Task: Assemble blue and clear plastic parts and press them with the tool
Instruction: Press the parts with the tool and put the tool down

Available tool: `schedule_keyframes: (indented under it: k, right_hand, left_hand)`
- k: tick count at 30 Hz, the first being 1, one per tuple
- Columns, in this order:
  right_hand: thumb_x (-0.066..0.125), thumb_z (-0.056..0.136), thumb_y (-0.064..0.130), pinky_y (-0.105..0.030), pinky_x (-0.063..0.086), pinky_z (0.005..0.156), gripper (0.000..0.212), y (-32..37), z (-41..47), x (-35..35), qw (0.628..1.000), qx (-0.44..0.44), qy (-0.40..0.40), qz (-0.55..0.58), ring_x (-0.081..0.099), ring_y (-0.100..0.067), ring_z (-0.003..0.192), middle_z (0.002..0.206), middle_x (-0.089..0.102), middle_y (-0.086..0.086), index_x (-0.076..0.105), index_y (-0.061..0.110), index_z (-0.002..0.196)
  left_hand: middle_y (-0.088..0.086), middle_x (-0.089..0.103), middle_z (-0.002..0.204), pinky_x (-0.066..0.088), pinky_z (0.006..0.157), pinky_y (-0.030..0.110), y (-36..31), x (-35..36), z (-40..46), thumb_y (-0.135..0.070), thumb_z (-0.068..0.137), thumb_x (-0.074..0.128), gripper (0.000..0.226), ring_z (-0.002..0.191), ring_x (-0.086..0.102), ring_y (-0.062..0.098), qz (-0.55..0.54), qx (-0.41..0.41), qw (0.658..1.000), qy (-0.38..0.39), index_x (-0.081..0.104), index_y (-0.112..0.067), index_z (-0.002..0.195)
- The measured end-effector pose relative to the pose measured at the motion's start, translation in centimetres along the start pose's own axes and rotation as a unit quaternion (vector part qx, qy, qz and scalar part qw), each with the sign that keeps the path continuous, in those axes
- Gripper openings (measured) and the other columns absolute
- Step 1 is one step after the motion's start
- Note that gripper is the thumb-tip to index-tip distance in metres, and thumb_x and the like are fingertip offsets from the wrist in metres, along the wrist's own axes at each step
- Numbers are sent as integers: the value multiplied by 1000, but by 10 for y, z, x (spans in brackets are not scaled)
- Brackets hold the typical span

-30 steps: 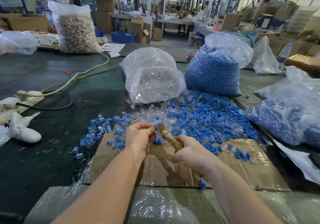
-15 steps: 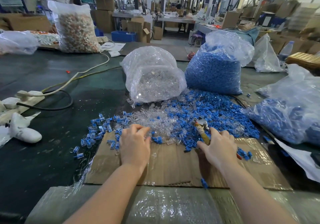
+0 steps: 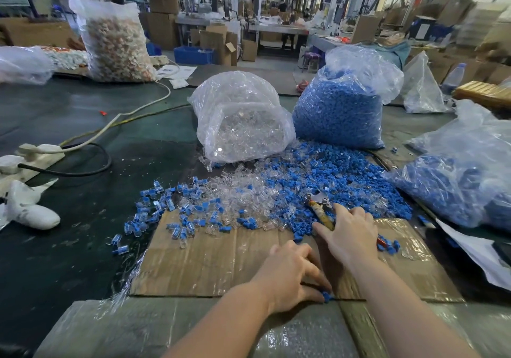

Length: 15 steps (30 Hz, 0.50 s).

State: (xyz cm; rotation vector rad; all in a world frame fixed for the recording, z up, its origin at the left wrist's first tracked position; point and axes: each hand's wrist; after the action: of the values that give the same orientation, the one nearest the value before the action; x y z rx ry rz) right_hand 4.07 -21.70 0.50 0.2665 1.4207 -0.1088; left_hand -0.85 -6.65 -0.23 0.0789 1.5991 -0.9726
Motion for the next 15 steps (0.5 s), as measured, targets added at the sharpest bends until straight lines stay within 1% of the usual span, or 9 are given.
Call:
schedule_keyframes:
  k: [2,3,5,7,8,9,10,12,15]
  right_hand:
    - [47,84,64,-40,34,96,66,0,-1,-2,1000,0,7,-3,39,-31,119,127,45,-13,40,20,134]
    - [46,86,63,-41,32,99,65,0,-2,-4,1000,-1,6,-10,38,-31,121,129,44,-12,39,22,135]
    - [45,89,56,-41,26,104,58,3,-7,-7,999,-31,-39,-11,36,-27,123,132,43,-8,38,26,138]
    - [50,92,41,-30,29,100,42,12,-15,-8,986,-112,-101,74,42,-18,115,124,50,-2,48,25,131]
    - [53,93,32,-22,31,95,34,19,-19,-9,972,-157,-98,142,46,-13,108,118,55,0,55,22,125]
    - [55,92,25,-15,33,90,27,27,-25,-10,957,-192,-73,205,49,-9,101,111,58,3,61,19,118]
    - [57,92,20,-13,35,85,21,35,-30,-9,942,-214,-38,257,52,-8,95,103,60,4,65,17,111]
    - [62,89,15,-20,43,79,12,48,-37,-6,917,-222,5,330,56,-10,87,92,63,3,70,14,98]
    - [66,85,11,-30,48,81,7,59,-38,2,902,-157,31,400,60,-13,84,86,66,0,71,14,89]
  left_hand:
    - [-6,52,108,26,93,29,0,3,1,-38,80,67,23,103,39,12,-26,-11,999,-21,71,-29,102]
    - [-4,55,105,29,91,25,0,3,1,-34,81,68,22,101,42,11,-67,-29,996,-49,72,-25,100]
    - [-2,62,96,42,85,20,5,-2,3,-22,81,70,16,92,54,10,-189,-103,967,-135,72,-18,96]
    - [-4,66,87,51,75,15,12,-11,4,-13,81,69,12,80,63,8,-305,-186,913,-198,70,-17,93]
    - [-6,66,83,51,72,14,17,-15,5,-11,81,69,13,75,63,7,-327,-211,895,-219,69,-17,93]
    - [-7,64,80,51,71,13,22,-17,6,-9,81,69,14,73,62,7,-326,-226,887,-237,68,-16,93]
    - [-6,63,79,51,72,15,27,-20,6,-9,81,69,15,74,61,8,-322,-234,882,-253,66,-16,93]
    - [-2,61,78,52,75,23,33,-22,5,-7,82,68,17,77,60,13,-327,-244,871,-274,60,-19,91]
    - [0,62,75,51,71,23,39,-23,2,-5,81,68,20,73,62,15,-314,-253,866,-297,58,-23,86]
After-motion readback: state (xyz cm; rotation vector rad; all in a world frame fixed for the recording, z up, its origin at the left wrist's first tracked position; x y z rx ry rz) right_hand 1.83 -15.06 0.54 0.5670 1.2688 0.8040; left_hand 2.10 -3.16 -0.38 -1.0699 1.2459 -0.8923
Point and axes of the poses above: each hand's wrist, its own z-axis towards the middle knuckle, its own x-axis out of the palm, y = z × x
